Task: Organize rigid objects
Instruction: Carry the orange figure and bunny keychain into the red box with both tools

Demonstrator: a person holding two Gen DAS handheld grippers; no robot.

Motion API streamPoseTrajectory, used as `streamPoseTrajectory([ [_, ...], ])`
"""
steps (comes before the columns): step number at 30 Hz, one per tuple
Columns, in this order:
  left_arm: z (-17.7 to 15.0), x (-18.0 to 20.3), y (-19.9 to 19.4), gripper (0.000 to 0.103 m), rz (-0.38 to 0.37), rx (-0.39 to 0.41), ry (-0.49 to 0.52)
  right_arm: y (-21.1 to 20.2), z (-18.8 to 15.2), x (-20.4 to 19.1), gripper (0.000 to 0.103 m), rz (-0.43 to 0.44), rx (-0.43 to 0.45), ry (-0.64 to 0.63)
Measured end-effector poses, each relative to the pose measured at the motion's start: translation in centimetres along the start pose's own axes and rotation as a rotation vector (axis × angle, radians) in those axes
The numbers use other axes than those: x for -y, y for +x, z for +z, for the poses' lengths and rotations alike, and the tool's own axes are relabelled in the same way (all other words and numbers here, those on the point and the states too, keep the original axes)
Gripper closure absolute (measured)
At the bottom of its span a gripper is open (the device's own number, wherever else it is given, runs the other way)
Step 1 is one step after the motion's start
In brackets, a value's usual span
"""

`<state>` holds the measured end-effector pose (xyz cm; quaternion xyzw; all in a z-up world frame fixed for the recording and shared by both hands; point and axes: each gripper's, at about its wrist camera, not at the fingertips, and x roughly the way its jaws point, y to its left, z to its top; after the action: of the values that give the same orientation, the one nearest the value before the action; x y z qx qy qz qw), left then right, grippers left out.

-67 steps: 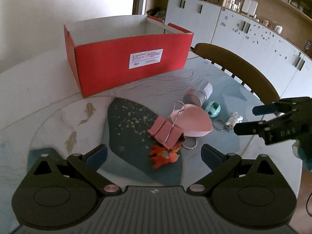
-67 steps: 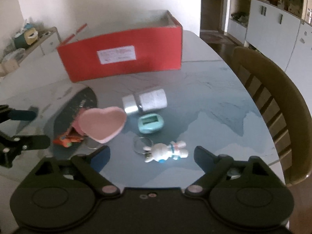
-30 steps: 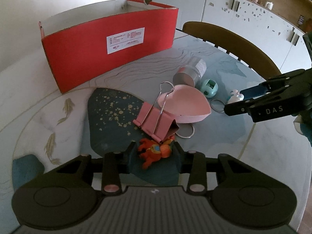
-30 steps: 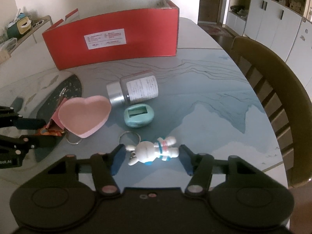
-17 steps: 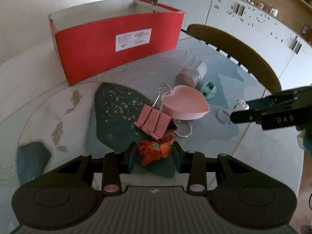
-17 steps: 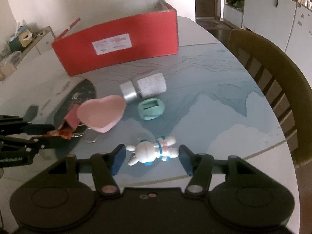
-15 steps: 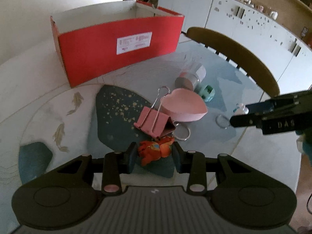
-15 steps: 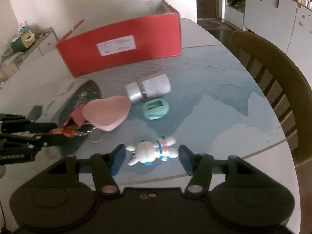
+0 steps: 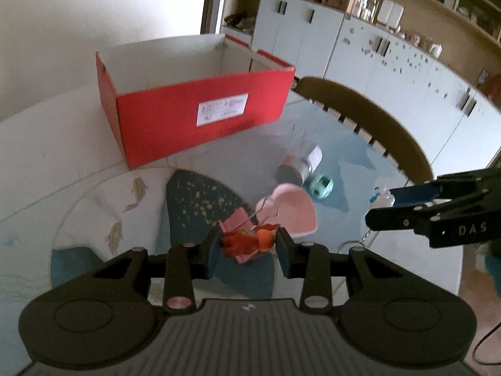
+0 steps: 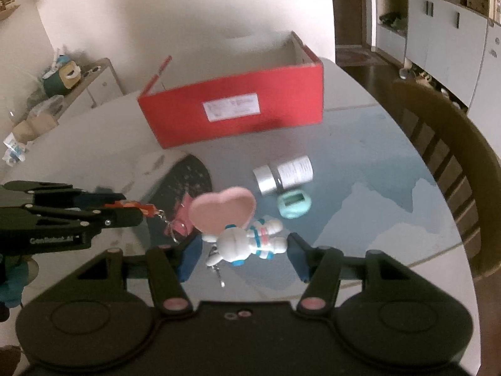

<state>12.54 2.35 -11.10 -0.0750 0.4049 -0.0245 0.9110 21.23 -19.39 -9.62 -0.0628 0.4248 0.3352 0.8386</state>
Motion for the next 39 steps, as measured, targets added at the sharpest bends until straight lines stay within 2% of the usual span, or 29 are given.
streamPoseTrajectory([
  [9, 2.9, -0.4, -2.7, 0.066, -0.039, 0.07, -0.037, -2.1, 3.2, -0.9, 0.044, -0.001, 0.045, -0.048],
  [21, 9.1, -0.7, -4.3, 0.066, -0.005, 0.185, 0.025, -2.5, 9.2, -1.6, 0.044, 0.011, 0.08, -0.145],
  [30, 13.1, -1.8, -3.4, 0.066, 0.043, 0.222, 0.061, -1.2, 13.4, -1.8, 0.044, 0.003, 0.108, -0.207],
  [39, 17.0, -3.5, -0.9, 0.066, 0.089, 0.204, 0.047, 1.3, 17.4, -1.0, 0.044, -0.01, 0.116, -0.236],
])
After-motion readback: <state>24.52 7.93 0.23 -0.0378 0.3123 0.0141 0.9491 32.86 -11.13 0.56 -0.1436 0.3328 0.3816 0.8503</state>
